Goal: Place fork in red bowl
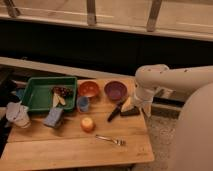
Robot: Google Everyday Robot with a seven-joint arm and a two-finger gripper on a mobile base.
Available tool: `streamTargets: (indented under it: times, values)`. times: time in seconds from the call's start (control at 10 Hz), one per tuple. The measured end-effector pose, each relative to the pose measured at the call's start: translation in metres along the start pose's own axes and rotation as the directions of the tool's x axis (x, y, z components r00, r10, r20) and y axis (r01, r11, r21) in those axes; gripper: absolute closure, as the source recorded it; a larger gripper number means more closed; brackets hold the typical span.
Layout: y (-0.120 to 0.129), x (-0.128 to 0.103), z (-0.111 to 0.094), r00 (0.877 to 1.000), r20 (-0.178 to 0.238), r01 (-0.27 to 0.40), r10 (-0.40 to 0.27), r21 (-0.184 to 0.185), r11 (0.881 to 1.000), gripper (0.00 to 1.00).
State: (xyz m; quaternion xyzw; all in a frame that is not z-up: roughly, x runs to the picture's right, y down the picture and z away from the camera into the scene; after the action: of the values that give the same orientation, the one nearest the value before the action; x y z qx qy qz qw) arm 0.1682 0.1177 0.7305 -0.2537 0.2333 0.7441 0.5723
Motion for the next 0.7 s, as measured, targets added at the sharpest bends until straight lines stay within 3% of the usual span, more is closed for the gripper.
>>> streamTargets:
  times: [0.7]
  values:
    - [0.0008, 0.0024, -0.0007, 1.0, 0.004, 0.011, -0.011, 0.008, 1.0, 0.21]
